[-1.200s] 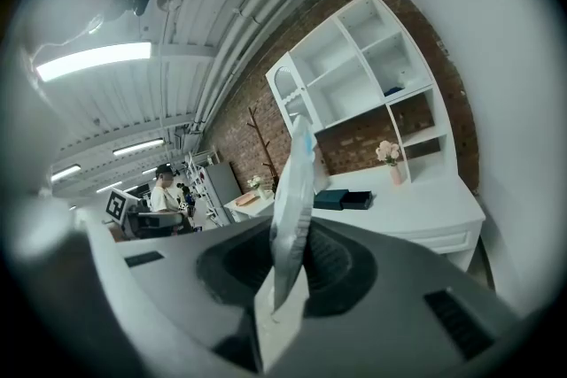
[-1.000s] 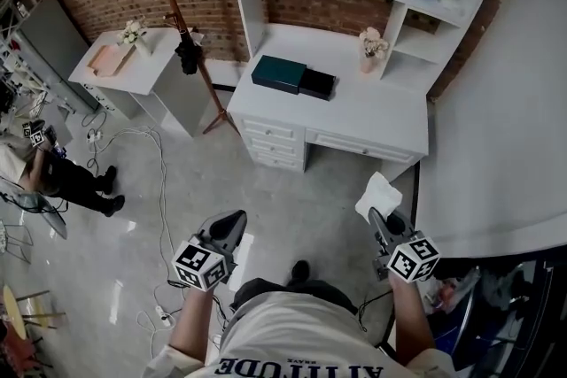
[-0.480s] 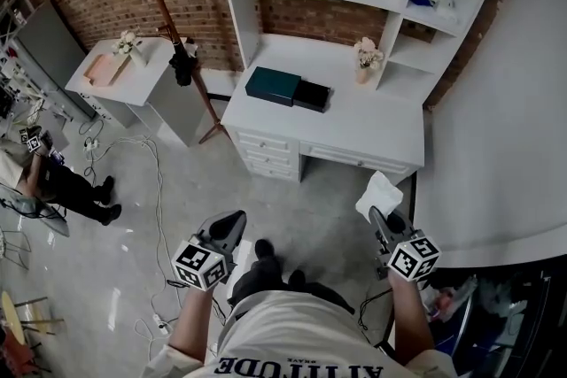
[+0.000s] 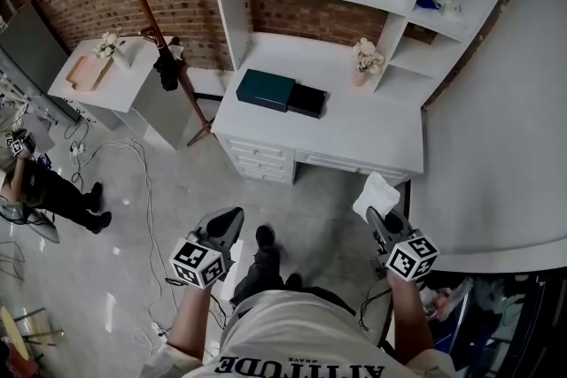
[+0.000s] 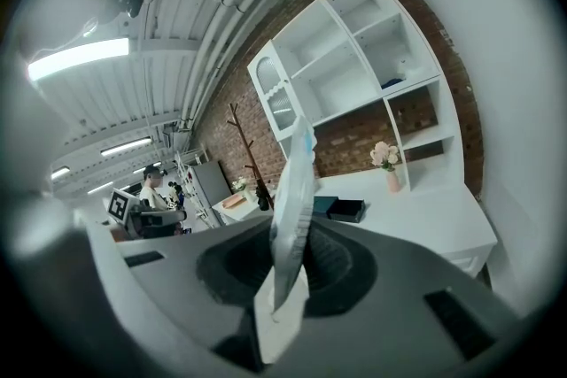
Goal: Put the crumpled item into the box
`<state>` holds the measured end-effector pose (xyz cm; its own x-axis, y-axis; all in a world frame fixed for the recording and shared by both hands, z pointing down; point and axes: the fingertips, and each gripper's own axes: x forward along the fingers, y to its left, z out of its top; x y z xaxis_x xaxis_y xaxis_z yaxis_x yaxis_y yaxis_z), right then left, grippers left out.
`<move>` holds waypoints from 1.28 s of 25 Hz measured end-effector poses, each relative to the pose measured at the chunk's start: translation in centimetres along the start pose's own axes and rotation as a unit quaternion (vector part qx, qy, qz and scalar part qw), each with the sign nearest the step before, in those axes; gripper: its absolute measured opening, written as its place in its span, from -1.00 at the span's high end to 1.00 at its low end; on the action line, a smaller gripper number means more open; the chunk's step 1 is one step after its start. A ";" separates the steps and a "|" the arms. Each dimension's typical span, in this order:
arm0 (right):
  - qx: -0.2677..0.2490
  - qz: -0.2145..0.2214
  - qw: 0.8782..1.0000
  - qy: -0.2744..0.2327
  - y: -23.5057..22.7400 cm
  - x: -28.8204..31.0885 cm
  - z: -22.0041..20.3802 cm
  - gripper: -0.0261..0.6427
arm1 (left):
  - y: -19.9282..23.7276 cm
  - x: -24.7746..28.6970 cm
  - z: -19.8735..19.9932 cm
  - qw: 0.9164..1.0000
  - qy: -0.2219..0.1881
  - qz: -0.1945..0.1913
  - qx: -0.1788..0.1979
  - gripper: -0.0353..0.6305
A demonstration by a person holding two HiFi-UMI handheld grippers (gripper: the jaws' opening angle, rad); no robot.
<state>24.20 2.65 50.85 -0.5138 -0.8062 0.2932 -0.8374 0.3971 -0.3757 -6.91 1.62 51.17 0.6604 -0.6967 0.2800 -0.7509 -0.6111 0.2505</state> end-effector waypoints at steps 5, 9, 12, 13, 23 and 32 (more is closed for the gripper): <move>0.007 -0.013 1.000 0.006 -0.8 4.7 1.1 0.69 | 4.4 3.3 1.3 1.000 0.009 -0.014 -0.001 0.82; 0.019 -0.027 0.999 0.012 -1.1 8.6 2.2 0.69 | 8.4 5.7 2.5 0.999 0.022 -0.026 0.000 0.82; 0.026 -0.039 0.999 0.014 -1.0 11.6 3.3 0.69 | 11.7 7.5 3.6 0.999 0.028 -0.037 0.002 0.82; 0.026 -0.043 0.999 0.014 -1.0 12.6 3.7 0.69 | 12.7 8.2 4.0 0.999 0.030 -0.040 0.004 0.82; 0.023 -0.073 0.997 0.016 -1.7 20.0 7.5 0.69 | 20.1 13.8 7.5 0.996 0.033 -0.079 0.013 0.82; 0.005 -0.073 0.997 0.017 -1.9 23.6 10.1 0.69 | 22.1 16.2 9.3 0.995 0.019 -0.094 0.007 0.82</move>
<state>15.54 -21.53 49.60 -0.3931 -0.8399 0.3743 -0.9016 0.2721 -0.3363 -12.82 -26.68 52.59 0.7889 -0.5550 0.2640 -0.6137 -0.7349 0.2887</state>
